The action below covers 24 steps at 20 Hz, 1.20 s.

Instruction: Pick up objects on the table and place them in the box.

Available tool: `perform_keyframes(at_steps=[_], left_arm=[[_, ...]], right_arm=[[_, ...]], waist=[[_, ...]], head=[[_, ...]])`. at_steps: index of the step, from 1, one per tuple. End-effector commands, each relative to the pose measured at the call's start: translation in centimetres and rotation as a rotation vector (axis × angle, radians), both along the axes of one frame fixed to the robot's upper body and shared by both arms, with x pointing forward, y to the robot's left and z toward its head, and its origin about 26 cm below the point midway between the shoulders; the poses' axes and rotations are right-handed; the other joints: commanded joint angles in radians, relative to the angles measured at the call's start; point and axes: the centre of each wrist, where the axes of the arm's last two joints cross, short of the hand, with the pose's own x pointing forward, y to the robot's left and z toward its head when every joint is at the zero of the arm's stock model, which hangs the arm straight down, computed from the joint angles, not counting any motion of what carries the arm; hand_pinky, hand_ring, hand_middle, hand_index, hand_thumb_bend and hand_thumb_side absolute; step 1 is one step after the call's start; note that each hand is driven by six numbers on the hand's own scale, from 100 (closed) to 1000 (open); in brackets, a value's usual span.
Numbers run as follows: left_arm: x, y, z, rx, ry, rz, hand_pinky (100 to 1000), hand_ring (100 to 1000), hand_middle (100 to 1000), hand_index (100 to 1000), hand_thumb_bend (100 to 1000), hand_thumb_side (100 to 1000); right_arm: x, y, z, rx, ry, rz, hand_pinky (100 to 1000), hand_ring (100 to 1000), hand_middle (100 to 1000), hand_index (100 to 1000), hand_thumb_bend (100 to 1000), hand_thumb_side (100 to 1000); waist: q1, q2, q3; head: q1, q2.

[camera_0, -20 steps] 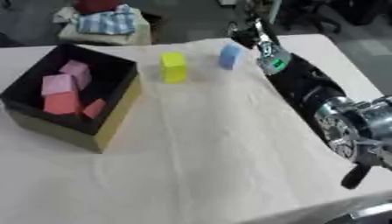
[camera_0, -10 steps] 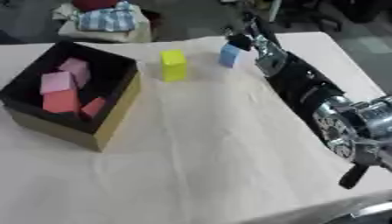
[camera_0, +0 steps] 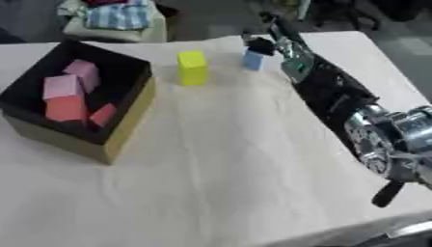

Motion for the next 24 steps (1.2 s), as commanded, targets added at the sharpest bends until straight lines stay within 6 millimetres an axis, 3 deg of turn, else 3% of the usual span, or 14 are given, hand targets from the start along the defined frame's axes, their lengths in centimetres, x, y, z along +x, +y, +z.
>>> perform_keyframes(at_steps=[1, 24], left_arm=[[0.0, 0.5, 0.7, 0.018, -0.023, 0.009, 847, 694, 670, 878, 100, 698], [0.3, 0.3, 1.0, 0.016, -0.037, -0.006, 848, 690, 666, 879, 100, 701]], right_arm=[[0.0, -1.2, 2.0, -0.036, -0.033, -0.021, 870, 882, 910, 985, 171, 613], [-0.7, -2.3, -0.3, -0.113, -0.001, -0.143, 873, 899, 948, 999, 224, 586]], waist=[[0.013, 0.0, 0.002], [0.031, 0.031, 0.015]], head=[[-0.007, 0.003], [-0.023, 0.008]])
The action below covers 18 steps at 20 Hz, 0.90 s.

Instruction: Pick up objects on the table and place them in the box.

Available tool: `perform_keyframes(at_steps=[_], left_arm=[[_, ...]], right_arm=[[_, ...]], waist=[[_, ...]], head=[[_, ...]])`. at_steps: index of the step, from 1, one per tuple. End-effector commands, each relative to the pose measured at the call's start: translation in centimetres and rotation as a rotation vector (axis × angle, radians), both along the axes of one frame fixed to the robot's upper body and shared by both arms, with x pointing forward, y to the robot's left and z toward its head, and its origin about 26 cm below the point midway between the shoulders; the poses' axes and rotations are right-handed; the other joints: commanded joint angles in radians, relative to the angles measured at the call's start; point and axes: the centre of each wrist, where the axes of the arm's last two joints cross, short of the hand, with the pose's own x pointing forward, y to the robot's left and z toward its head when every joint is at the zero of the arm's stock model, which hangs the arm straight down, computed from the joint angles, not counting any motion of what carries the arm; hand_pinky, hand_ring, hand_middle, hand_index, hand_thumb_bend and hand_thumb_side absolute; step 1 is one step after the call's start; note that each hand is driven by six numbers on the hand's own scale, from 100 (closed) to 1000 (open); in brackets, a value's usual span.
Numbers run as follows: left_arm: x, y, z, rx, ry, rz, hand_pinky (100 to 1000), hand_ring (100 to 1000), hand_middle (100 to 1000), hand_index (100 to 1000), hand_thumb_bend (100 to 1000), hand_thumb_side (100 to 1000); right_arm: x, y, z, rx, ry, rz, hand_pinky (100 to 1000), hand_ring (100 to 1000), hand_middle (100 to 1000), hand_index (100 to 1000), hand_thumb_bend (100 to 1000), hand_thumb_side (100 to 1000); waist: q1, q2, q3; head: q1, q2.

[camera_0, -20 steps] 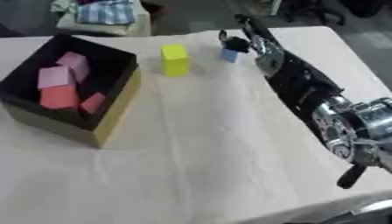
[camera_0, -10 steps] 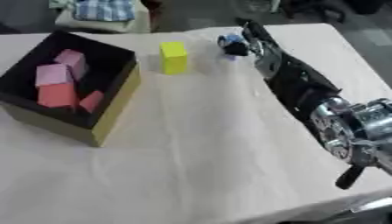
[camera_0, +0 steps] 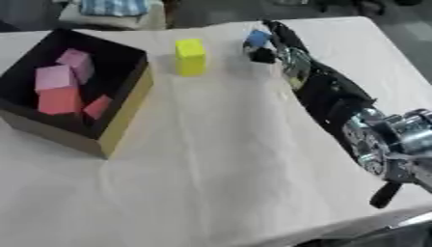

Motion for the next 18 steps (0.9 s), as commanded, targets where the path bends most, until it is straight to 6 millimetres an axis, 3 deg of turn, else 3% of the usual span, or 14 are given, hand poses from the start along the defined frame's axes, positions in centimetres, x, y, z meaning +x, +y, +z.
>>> perform_keyframes(at_steps=[1, 5, 13, 18], left_arm=[[0.0, 0.3, 0.8, 0.016, -0.028, 0.001, 848, 690, 666, 879, 100, 702], [0.1, 0.3, 0.8, 0.02, -0.03, 0.0, 848, 690, 666, 879, 100, 700], [0.1, 0.2, 0.9, 0.021, -0.032, -0.002, 849, 690, 666, 879, 100, 701], [0.1, 0.2, 0.9, 0.02, -0.032, -0.003, 849, 690, 666, 879, 100, 701]], right_arm=[[0.1, -1.0, 1.4, -0.022, -0.032, -0.03, 872, 898, 945, 998, 223, 585], [0.0, -0.8, 1.0, -0.018, -0.023, -0.03, 854, 879, 882, 973, 209, 578], [-0.1, -0.6, 0.3, -0.011, -0.021, -0.048, 832, 858, 860, 945, 179, 556], [-0.1, -0.6, 0.0, 0.003, -0.036, -0.053, 786, 810, 782, 884, 128, 500]], waist=[[0.017, -0.001, 0.001], [0.018, -0.001, 0.003], [0.017, -0.003, 0.007], [0.017, -0.003, 0.008]], head=[[-0.006, 0.0], [-0.01, 0.0], [-0.016, -0.001], [-0.018, -0.002]])
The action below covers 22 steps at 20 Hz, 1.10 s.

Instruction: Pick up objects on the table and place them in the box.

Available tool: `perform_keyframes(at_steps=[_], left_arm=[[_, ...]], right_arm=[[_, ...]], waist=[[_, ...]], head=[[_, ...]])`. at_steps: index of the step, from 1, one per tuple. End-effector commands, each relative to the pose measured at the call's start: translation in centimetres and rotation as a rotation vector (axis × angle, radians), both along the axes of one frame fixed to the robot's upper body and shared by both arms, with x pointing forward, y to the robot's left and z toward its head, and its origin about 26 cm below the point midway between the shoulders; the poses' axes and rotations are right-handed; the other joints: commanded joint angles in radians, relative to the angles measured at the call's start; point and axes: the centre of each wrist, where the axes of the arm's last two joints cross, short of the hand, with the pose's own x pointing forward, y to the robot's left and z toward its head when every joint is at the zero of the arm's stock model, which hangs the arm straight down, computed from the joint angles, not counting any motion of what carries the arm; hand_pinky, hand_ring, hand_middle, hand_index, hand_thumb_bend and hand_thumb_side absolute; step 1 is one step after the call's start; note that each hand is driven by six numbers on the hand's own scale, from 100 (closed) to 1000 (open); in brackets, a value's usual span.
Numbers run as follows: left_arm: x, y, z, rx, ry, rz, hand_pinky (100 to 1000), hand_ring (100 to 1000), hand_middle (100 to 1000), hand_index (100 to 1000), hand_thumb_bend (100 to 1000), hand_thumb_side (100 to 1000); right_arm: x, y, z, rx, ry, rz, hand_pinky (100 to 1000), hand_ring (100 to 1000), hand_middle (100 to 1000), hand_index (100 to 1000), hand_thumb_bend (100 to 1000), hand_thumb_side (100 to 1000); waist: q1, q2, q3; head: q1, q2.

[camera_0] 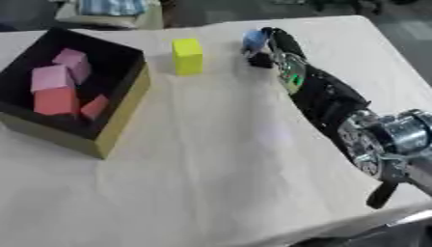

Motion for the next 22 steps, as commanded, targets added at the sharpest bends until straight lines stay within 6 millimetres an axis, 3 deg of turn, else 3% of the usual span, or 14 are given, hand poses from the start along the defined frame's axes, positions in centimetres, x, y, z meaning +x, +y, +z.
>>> perform_keyframes(at_steps=[1, 4, 9, 11, 18, 22], left_arm=[[0.0, 0.2, 0.9, 0.018, -0.028, 0.002, 849, 690, 666, 879, 100, 701], [0.0, 0.2, 0.8, 0.017, -0.028, 0.002, 849, 690, 666, 879, 100, 701], [0.0, 0.2, 0.9, 0.015, -0.028, 0.001, 849, 690, 666, 878, 100, 702], [0.0, 0.2, 0.9, 0.015, -0.028, 0.003, 850, 691, 666, 878, 100, 702], [0.0, 0.1, 1.0, 0.013, -0.032, 0.002, 850, 693, 666, 878, 100, 701], [0.0, 0.1, 1.0, 0.012, -0.034, 0.004, 850, 694, 666, 878, 100, 700]], right_arm=[[0.1, -0.4, 0.9, 0.001, -0.035, -0.011, 779, 801, 769, 873, 121, 484], [0.1, -0.5, 0.9, -0.005, -0.067, -0.021, 756, 768, 710, 823, 100, 412], [0.2, -0.4, 1.2, -0.025, -0.167, -0.046, 702, 677, 551, 686, 100, 146], [0.2, -0.3, 1.5, -0.03, -0.216, -0.051, 684, 645, 499, 646, 100, 100], [0.7, 0.5, 3.4, -0.034, -0.33, -0.003, 673, 618, 455, 610, 100, 100], [1.2, 1.8, 6.2, -0.056, -0.39, 0.101, 675, 618, 456, 614, 100, 100]], waist=[[0.017, -0.003, 0.002], [0.017, -0.003, 0.002], [0.017, -0.004, 0.0], [0.016, -0.005, -0.001], [0.013, -0.011, -0.006], [0.01, -0.016, -0.011]], head=[[-0.003, -0.002], [-0.005, -0.001], [-0.008, -0.001], [-0.009, -0.002], [-0.013, -0.004], [-0.014, -0.007]])
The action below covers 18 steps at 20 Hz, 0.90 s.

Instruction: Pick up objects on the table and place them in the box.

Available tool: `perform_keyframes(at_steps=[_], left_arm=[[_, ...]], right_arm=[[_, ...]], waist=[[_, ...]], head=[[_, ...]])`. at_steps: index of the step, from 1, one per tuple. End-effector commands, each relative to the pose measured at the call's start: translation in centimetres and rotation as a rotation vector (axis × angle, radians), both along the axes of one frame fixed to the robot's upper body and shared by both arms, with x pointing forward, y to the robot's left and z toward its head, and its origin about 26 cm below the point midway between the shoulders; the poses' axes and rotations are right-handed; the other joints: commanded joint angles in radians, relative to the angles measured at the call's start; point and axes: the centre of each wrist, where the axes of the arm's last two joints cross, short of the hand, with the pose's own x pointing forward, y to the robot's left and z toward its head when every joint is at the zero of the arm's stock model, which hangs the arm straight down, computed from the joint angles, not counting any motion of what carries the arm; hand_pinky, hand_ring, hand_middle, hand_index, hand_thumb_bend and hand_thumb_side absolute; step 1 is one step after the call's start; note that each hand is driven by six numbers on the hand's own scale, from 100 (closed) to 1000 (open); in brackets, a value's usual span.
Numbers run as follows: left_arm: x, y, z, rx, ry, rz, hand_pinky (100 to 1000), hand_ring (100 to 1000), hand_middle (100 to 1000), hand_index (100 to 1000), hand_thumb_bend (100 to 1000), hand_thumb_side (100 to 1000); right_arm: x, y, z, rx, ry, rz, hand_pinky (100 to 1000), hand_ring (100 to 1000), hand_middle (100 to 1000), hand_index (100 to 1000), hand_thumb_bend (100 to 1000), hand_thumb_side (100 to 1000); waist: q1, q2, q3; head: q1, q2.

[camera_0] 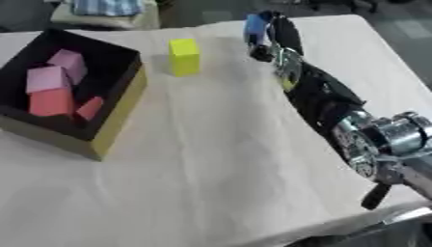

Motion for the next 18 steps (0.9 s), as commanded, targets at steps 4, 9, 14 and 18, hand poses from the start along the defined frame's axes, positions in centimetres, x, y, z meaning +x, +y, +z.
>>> perform_keyframes(at_steps=[4, 9, 14, 18], left_arm=[[-0.1, 0.1, 0.9, 0.013, -0.031, 0.004, 850, 695, 666, 878, 100, 701], [-0.1, 0.1, 1.0, 0.012, -0.031, 0.004, 850, 696, 666, 878, 100, 700], [-0.1, -0.1, 1.0, 0.012, -0.032, -0.005, 850, 696, 666, 878, 100, 700], [0.0, -0.2, 1.0, 0.013, -0.031, -0.013, 850, 697, 666, 878, 100, 701]], right_arm=[[0.8, 2.9, 7.2, -0.117, -0.128, 0.234, 684, 628, 464, 622, 100, 100], [0.7, 6.8, 10.1, -0.193, -0.112, 0.541, 692, 630, 467, 624, 100, 100], [0.3, 11.8, 11.3, -0.266, -0.079, 0.845, 700, 640, 479, 639, 100, 100], [-0.3, 15.9, 11.3, -0.331, -0.04, 1.026, 710, 658, 502, 669, 100, 100]], waist=[[0.006, -0.021, -0.008], [0.004, -0.026, -0.008], [0.004, -0.026, -0.003], [0.005, -0.025, 0.004]], head=[[-0.007, -0.012], [-0.015, -0.018], [-0.026, -0.017], [-0.04, -0.016]])
